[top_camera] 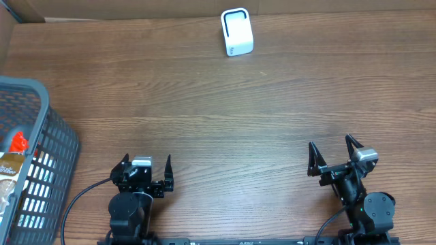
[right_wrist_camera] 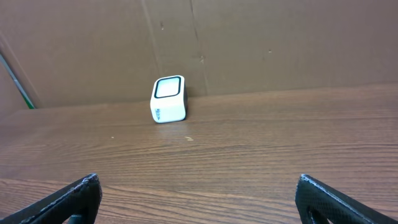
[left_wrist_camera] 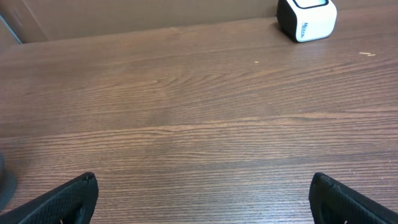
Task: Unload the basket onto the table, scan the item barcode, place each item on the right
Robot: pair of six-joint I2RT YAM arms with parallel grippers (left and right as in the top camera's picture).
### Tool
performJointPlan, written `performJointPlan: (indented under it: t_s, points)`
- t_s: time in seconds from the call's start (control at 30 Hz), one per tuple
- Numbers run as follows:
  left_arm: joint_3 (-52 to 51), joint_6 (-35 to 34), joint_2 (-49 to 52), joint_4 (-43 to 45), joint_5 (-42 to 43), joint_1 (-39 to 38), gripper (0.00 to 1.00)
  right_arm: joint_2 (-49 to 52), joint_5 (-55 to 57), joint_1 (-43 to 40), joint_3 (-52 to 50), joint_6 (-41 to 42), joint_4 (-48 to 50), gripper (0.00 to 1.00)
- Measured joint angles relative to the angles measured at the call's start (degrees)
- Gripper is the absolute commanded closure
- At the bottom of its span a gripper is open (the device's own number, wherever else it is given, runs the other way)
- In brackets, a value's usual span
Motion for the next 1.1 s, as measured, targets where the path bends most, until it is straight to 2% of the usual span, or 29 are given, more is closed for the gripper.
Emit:
performJointPlan:
  t_s: [0.4, 0.8, 1.0, 1.1]
  points:
    - [0.00, -0.02, 0.00, 2.01, 0.26, 0.00, 0.00, 0.00, 0.00, 0.00, 0.00, 0.04, -0.02, 0.00]
    - [0.39, -1.90, 0.02, 3.04, 6.54, 0.00, 0.00, 0.00, -1.57, 0.00, 0.07, 0.04, 3.04, 0.00]
    - [6.93, -3.61, 5.09, 2.32, 8.83, 0.00, 0.00, 1.81, -3.87, 0.00, 5.18, 0.02, -3.34, 0.00]
    - [14.53, -3.58, 11.52, 0.24, 10.14, 0.00, 0.00, 5.49, -4.44, 0.00, 13.25, 0.04, -8.70, 0.00]
